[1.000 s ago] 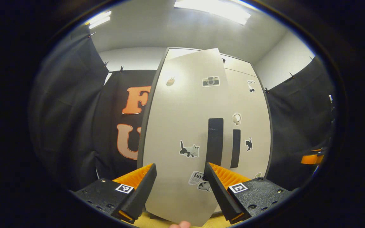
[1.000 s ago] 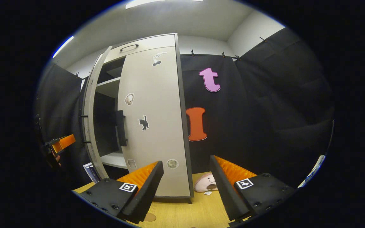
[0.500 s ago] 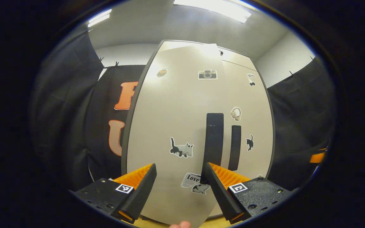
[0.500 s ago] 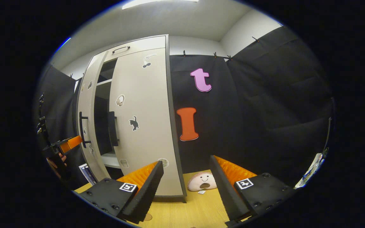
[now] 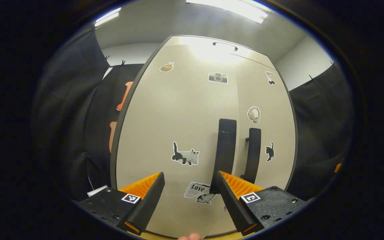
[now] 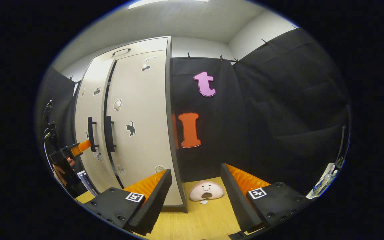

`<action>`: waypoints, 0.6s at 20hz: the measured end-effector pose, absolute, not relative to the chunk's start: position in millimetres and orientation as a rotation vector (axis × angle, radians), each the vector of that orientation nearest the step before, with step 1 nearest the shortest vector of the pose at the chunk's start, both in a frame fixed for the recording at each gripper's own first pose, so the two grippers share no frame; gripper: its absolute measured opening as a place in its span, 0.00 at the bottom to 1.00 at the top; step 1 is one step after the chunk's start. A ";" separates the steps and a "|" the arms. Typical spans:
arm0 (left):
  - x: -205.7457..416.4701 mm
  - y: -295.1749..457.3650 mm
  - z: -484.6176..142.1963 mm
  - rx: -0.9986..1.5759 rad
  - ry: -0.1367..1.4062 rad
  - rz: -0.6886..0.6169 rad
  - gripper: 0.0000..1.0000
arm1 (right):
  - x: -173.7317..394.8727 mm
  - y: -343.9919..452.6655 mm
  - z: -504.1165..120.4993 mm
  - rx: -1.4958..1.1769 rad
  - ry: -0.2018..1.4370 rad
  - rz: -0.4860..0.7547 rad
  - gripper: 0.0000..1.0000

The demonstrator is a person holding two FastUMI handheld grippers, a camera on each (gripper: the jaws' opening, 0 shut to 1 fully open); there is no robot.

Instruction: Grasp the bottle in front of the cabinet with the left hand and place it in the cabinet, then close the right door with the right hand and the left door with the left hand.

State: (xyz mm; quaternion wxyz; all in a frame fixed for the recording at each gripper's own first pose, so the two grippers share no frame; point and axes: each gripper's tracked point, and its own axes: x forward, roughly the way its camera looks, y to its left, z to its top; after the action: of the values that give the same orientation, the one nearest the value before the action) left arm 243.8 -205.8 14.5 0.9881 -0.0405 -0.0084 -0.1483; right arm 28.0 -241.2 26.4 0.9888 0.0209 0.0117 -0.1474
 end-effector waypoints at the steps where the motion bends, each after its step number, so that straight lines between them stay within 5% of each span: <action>1: 246.4 -207.1 13.7 -0.081 -0.016 -0.294 0.94 | 27.0 -242.2 26.9 0.042 0.023 -0.296 0.97; 12: 229.7 -204.0 17.5 -0.083 -0.004 -0.292 0.94 | 28.0 -222.7 32.4 0.038 0.007 -0.252 0.97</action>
State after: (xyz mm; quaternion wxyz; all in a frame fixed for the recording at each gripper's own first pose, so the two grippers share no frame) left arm 229.7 -204.0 17.5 0.9885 -0.0415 -0.0021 -0.1453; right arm 28.0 -222.7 32.4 0.9919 0.0187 0.0036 -0.1256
